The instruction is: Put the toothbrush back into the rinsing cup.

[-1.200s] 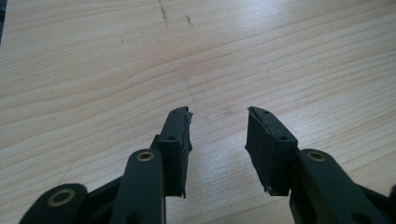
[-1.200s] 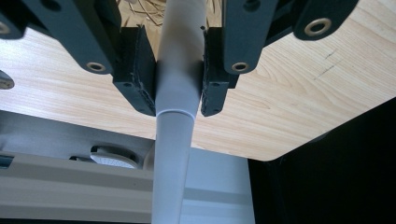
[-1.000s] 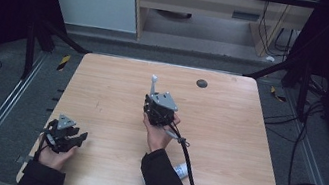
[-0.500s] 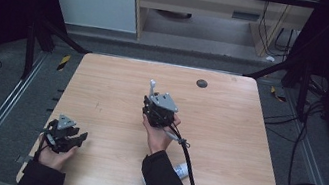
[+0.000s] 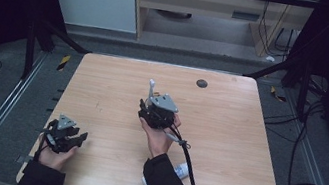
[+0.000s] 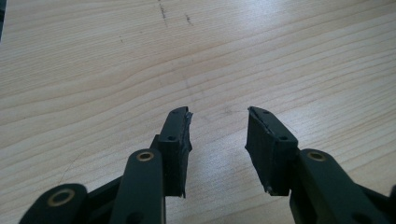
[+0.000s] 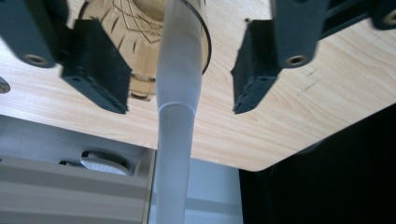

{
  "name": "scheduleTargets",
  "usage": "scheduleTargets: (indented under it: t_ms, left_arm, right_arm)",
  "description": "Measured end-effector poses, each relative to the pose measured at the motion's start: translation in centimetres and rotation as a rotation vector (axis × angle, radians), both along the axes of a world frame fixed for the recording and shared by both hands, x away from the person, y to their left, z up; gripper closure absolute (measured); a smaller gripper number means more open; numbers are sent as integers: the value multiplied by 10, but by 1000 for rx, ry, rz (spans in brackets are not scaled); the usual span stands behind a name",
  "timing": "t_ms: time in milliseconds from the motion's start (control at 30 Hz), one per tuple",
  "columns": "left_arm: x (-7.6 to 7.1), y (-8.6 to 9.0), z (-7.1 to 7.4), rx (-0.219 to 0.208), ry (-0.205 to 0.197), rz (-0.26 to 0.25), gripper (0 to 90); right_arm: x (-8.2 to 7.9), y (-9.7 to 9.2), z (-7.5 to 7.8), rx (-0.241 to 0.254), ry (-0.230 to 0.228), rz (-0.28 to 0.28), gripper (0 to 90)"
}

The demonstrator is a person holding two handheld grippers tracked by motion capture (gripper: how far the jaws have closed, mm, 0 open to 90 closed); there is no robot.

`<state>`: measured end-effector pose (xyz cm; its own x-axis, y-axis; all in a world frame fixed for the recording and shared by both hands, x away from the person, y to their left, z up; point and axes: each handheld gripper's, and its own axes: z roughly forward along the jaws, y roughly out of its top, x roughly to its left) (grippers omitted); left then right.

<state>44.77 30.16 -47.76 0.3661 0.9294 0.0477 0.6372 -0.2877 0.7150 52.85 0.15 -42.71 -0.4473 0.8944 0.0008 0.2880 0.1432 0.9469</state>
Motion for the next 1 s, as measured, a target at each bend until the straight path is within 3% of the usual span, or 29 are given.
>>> scheduleTargets:
  t_ms: [200,500,800,1000]
  left_arm:
    - [0,0,0,-1,-1,2,585]
    - [0,0,0,-5,-4,2,577]
    - [-1,1,0,-16,-2,7,576]
    - [-1,1,0,-16,-1,6,582]
  right_arm:
    - [-8,-3,3,-11,1,3,264]
    - [-23,-16,8,-4,17,23,234]
    - [-41,-48,16,10,32,29,216]
    - [-48,-83,21,8,41,11,230]
